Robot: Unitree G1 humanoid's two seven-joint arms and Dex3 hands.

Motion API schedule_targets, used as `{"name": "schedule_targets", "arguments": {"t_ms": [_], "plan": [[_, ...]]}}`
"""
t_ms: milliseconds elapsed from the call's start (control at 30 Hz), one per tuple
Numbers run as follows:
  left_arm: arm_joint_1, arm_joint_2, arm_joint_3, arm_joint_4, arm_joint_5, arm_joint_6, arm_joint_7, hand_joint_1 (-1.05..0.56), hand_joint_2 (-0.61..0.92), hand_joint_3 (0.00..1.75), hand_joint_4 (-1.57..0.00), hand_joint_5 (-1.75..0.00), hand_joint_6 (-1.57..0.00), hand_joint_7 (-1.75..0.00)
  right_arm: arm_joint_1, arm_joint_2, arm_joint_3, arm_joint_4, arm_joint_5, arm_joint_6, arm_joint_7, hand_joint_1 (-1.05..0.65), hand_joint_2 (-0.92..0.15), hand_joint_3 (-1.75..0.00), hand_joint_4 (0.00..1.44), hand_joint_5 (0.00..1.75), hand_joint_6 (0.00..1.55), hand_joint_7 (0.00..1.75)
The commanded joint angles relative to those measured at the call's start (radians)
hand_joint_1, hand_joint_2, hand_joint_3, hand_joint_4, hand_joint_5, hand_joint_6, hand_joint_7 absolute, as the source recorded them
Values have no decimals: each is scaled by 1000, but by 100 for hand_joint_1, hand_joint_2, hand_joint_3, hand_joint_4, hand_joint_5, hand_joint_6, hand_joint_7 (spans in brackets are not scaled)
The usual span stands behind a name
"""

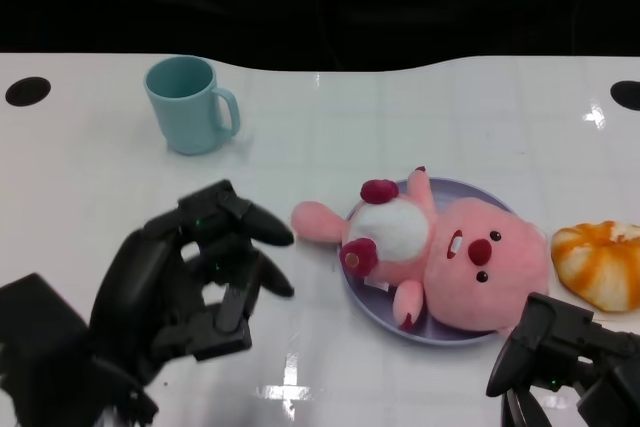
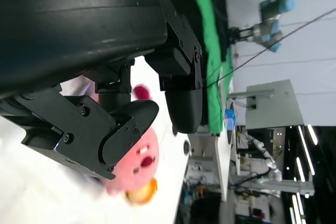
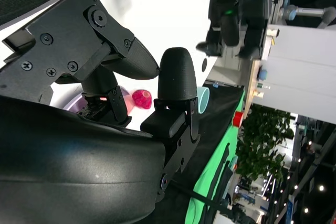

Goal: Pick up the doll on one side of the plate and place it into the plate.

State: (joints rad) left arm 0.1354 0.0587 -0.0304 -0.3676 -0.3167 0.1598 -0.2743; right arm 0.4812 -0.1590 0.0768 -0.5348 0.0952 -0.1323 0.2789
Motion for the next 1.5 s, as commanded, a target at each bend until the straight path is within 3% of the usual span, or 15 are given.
{"name": "schedule_targets", "arguments": {"t_ms": [33, 367, 600, 767, 1500], "plan": [[62, 10, 11, -88, -54, 105, 28, -12, 48, 136, -70, -172, -65, -143, -1, -9, -8, -1, 6, -4, -2, -22, -43, -139, 69, 175, 61, 152], [164, 22, 46, -234, -215, 373, 75, -12, 55, 133, -75, -175, -63, -153, 0, -11, -12, 0, 11, -12, 3, -22, -43, -140, 70, 175, 62, 152], [161, 4, 83, -206, -322, 478, 102, -16, 57, 116, -76, -175, -63, -159, 0, -17, -25, 8, 15, -19, 7, -21, -43, -139, 69, 174, 62, 151], [132, 15, 93, -133, -340, 495, 79, -16, 61, 110, -77, -175, -65, -162, 1, -19, -30, 15, 22, -27, 13, -21, -43, -139, 70, 174, 62, 150], [61, 50, 99, -6, -345, 497, 17, -18, 49, 127, -81, -175, -67, -169, 15, -13, -37, 19, 25, -35, 24, -15, -41, -143, 70, 175, 63, 152]]}}
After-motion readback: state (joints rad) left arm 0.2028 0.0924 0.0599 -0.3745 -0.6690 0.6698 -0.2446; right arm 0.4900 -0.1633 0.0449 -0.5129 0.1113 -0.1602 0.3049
